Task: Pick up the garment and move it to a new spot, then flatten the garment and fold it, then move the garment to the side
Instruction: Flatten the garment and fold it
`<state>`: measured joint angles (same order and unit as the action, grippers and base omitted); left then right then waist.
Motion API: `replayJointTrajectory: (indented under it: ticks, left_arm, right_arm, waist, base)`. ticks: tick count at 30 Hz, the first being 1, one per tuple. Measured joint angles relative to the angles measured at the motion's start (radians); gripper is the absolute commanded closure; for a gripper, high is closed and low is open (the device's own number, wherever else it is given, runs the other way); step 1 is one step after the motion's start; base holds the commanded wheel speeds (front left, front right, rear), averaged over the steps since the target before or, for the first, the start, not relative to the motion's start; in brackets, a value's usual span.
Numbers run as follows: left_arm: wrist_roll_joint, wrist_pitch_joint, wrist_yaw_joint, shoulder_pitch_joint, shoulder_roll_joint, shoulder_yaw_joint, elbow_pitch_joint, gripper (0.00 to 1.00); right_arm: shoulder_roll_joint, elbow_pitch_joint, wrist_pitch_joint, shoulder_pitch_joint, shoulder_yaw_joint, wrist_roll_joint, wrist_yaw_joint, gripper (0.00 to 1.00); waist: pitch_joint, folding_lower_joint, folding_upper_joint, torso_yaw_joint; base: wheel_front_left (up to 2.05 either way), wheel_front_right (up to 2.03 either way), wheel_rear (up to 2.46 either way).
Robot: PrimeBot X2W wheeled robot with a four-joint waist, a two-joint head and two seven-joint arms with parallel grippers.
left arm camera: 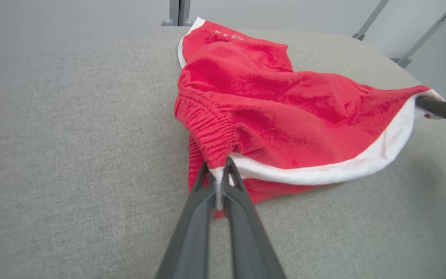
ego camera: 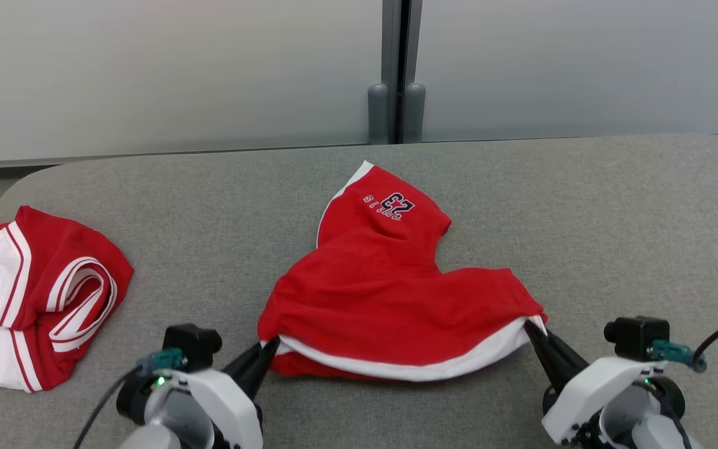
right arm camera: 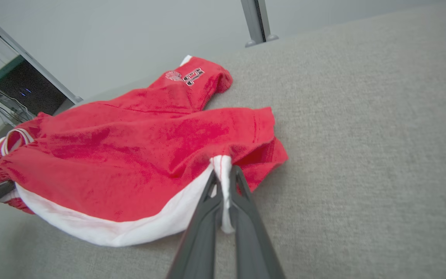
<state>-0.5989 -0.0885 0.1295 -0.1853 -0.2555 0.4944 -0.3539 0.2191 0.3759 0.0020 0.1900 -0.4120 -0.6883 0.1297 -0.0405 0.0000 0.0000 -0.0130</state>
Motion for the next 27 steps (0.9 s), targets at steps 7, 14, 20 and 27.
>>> replayJointTrajectory:
  ticks: [7, 14, 20, 27]
  left_arm:
    - [0.050, -0.072, -0.009, -0.199, -0.088, -0.024, 0.104, 1.00]
    - [0.076, -0.097, -0.004, -0.562, -0.121, -0.039, 0.078, 1.00]
    - [0.044, -0.072, -0.001, -0.850, -0.116, 0.006, -0.003, 1.00]
    - [-0.090, -0.015, 0.000, -1.182, -0.138, 0.070, -0.133, 1.00]
  right_arm:
    - [0.047, -0.083, -0.052, 0.206, -0.048, -0.075, 0.000, 1.00]
    - [0.105, -0.078, -0.106, 0.566, -0.106, -0.169, 0.000, 1.00]
    - [0.131, -0.019, -0.142, 0.834, -0.125, -0.238, 0.000, 1.00]
    - [0.163, 0.049, -0.215, 1.149, -0.162, -0.299, 0.000, 1.00]
  waist:
    - [-0.073, 0.0000, 0.0000, 0.015]
    - [-0.234, 0.0000, 0.0000, 0.025]
    - [-0.372, 0.0000, 0.0000, 0.027]
    - [-0.530, 0.0000, 0.0000, 0.031]
  base:
    - [0.00, 0.00, 0.00]
    - [0.00, 0.00, 0.00]
    - [0.00, 0.00, 0.00]
    - [0.00, 0.00, 0.00]
